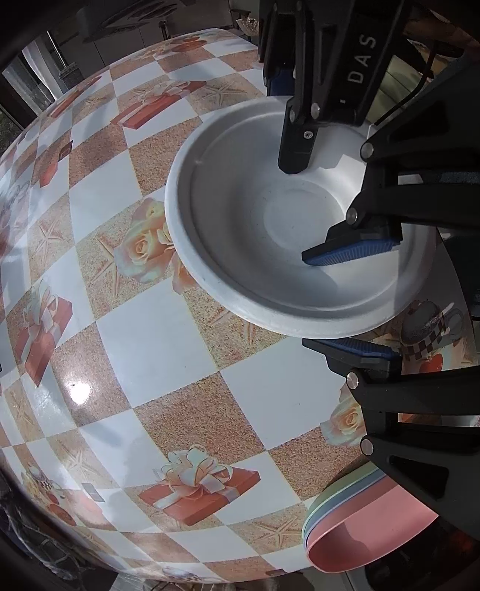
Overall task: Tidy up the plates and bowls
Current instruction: 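Lift the bowl stack with both grippers and carry it to the plate stack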
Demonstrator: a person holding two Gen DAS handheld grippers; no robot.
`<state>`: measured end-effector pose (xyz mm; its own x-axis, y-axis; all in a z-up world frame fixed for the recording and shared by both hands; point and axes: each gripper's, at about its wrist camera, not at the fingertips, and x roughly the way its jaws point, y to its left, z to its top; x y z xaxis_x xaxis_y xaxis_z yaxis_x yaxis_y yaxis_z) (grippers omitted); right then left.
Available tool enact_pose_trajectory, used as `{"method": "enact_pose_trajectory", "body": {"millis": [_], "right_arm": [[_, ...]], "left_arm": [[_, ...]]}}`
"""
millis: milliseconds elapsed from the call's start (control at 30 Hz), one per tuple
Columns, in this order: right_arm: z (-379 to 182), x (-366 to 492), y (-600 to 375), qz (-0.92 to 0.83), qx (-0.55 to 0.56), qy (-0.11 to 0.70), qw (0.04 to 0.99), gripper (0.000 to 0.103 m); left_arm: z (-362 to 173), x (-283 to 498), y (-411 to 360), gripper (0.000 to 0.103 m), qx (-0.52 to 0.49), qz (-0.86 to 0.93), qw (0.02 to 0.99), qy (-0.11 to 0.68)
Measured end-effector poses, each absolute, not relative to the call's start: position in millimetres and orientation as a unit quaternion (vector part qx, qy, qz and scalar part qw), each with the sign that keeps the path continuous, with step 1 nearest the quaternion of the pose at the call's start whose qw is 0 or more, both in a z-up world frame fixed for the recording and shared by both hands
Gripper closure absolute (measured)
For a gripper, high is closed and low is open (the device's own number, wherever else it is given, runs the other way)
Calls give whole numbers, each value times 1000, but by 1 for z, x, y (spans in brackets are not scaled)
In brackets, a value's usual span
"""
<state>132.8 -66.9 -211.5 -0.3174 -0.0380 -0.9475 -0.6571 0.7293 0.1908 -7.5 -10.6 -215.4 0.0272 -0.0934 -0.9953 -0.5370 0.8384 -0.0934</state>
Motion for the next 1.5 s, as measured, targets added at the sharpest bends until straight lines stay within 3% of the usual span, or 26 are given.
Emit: {"method": "enact_pose_trajectory", "body": {"millis": [433, 1033, 1233, 1500], "right_arm": [[-196, 133, -85, 301, -230, 749, 544, 66], [-198, 134, -84, 304, -232, 746, 546, 65], [-199, 129, -87, 301, -202, 768, 528, 68], [-189, 126, -81, 298, -212, 769, 524, 70]], "left_arm": [[-207, 69, -23, 60, -201, 158, 675, 692], [-203, 79, -29, 60, -188, 154, 673, 699], [-199, 79, -28, 68, -189, 141, 673, 701], [-178, 74, -27, 70, -174, 133, 678, 702]]}}
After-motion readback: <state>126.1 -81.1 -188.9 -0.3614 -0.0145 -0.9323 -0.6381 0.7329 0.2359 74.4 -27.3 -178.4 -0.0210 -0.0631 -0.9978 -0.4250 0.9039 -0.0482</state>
